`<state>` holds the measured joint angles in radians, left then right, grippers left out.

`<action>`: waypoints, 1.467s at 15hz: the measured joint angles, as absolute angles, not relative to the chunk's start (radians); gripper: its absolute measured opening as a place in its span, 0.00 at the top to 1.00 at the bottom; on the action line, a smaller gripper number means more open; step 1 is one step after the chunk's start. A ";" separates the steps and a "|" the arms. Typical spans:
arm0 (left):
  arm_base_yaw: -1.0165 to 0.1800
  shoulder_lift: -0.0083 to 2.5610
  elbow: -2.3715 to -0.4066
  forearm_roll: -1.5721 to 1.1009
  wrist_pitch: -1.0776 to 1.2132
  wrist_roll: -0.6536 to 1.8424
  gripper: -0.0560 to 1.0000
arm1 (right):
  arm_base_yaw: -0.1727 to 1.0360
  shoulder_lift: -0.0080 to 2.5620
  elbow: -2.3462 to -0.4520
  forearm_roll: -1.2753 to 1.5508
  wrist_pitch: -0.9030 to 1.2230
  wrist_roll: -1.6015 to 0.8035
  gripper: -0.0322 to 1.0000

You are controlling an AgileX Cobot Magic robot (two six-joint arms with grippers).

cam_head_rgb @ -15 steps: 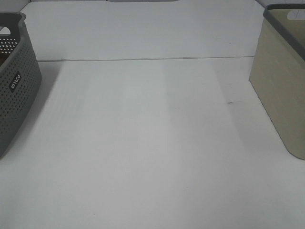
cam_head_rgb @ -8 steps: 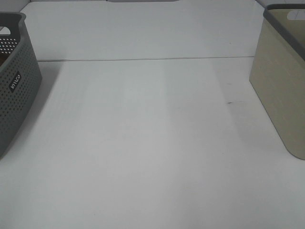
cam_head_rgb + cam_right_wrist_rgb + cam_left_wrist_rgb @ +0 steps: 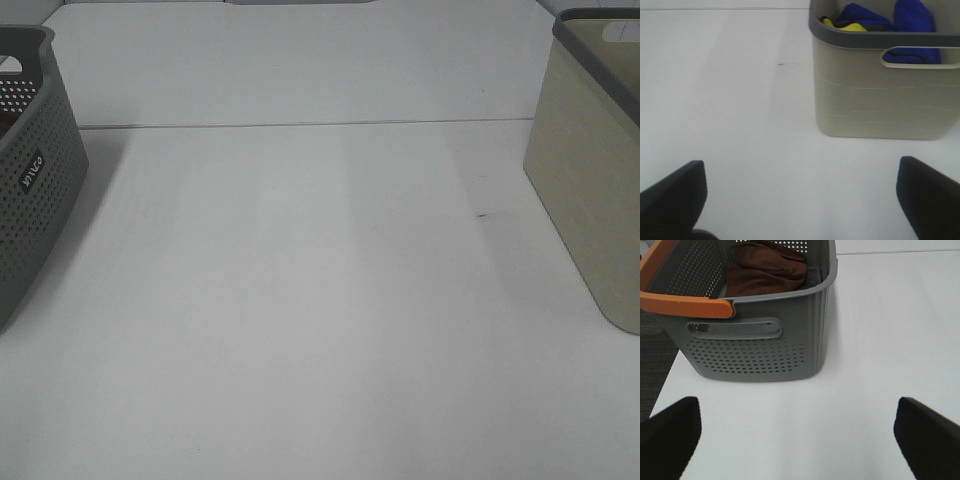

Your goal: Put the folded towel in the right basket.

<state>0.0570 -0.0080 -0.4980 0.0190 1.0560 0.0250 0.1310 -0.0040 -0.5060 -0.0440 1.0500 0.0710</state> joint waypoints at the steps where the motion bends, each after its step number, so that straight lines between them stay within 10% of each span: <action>1: 0.057 -0.008 -0.498 0.019 1.056 0.025 0.03 | 0.068 -0.004 -0.506 -0.044 1.050 0.071 0.02; 22: 0.057 -0.008 -0.498 0.017 1.056 0.025 0.03 | -0.019 -0.004 -0.506 -0.043 1.050 0.071 0.02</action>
